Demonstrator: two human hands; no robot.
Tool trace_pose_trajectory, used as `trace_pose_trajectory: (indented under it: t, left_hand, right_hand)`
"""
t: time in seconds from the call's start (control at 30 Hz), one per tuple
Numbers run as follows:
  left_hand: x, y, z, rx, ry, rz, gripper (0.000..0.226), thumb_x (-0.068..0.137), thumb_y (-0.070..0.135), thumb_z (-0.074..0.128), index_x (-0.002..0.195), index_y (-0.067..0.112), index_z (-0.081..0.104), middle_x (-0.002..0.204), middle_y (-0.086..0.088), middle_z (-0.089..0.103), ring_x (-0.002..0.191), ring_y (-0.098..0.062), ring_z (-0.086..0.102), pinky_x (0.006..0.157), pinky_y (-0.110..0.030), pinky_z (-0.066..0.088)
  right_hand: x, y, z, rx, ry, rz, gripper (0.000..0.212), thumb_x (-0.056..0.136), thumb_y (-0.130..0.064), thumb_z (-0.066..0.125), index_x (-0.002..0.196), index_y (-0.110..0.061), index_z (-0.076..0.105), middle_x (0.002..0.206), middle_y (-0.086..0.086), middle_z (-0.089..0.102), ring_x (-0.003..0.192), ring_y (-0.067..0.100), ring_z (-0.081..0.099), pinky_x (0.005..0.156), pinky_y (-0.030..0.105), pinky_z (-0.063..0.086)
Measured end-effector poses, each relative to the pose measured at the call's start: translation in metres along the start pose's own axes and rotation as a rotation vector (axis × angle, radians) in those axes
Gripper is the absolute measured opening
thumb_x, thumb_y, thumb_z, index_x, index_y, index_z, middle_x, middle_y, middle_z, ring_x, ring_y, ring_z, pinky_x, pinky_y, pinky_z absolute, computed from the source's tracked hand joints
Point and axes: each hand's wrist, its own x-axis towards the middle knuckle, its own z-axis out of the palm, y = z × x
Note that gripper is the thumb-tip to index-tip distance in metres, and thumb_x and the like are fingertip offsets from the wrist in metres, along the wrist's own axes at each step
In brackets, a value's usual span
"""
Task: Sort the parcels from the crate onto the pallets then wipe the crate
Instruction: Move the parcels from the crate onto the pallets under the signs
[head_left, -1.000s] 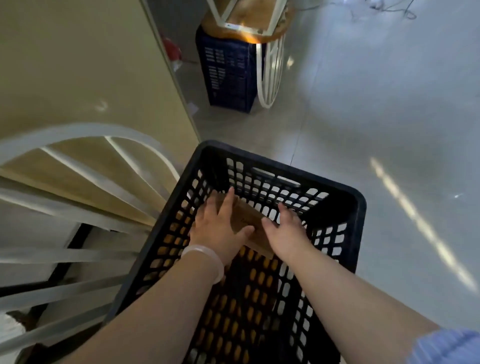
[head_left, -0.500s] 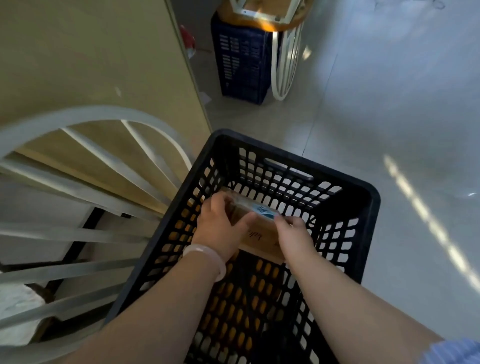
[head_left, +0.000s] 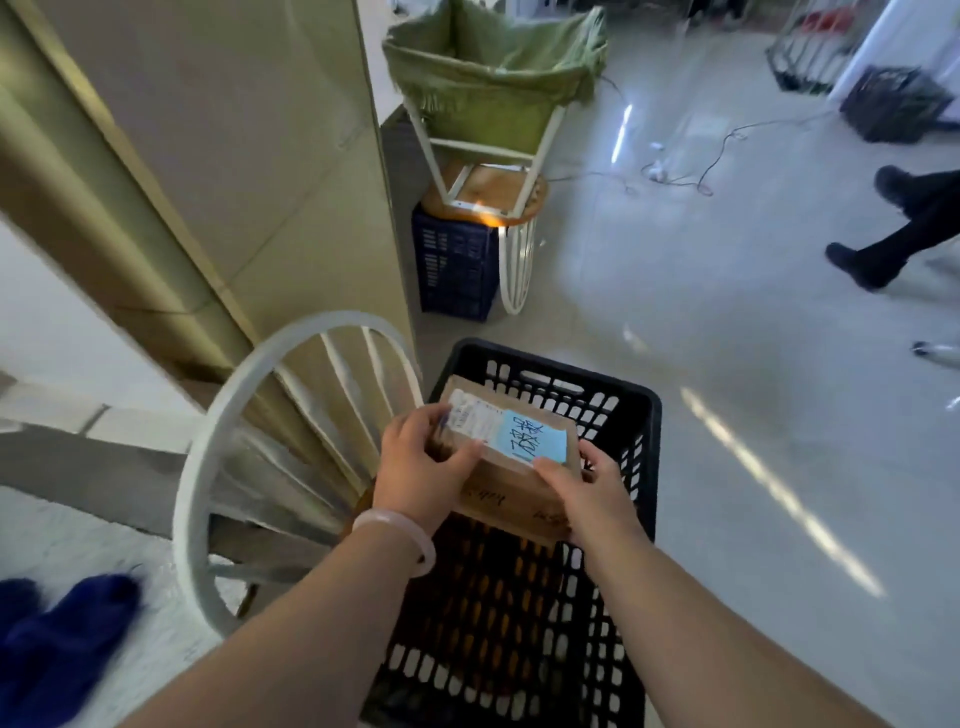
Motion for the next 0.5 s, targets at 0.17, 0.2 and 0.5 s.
trace_pose_trajectory:
  t: [0.17,0.2,0.5]
  left_hand:
    - [-0.025,0.013,-0.053,-0.117,-0.097,0.159,0.035,0.081,0.028,0.075,0.109,0.044,0.061,0.121,0.015,0.048,0.113,-0.007,0.049,0.104,-0.036,0.045]
    - [-0.028,0.015,-0.06,-0.136,-0.122,0.181,0.036,0.08,0.029,0.075,0.11,0.046,0.062,0.12,0.015,0.049,0.114,-0.008,0.05,0.104,-0.039,0.046]
    - [-0.086,0.032,-0.074,-0.173,-0.114,0.126,0.11,0.077,0.049,0.076,0.147,0.055,-0.009,0.162,0.007,-0.012,0.15,-0.027,0.006,0.117,-0.05,0.026]
  right_hand:
    - [-0.057,-0.014,-0.005,0.32,-0.072,0.041,0.059,0.097,-0.046,0.054,0.148,-0.05,0.023,0.109,-0.004,0.062,0.098,0.027,0.063,0.081,0.054,0.057]
    - [-0.066,-0.015,-0.005,0.348,-0.086,0.04,0.059,0.097,-0.044,0.054,0.147,-0.05,0.024,0.111,-0.002,0.064,0.098,0.028,0.065,0.079,0.055,0.058]
    - [-0.132,-0.033,0.011,0.469,-0.001,-0.114,0.074,0.093,-0.026,0.066,0.149,-0.043,0.02,0.104,-0.003,0.063,0.089,0.021,0.065,0.071,0.052,0.06]
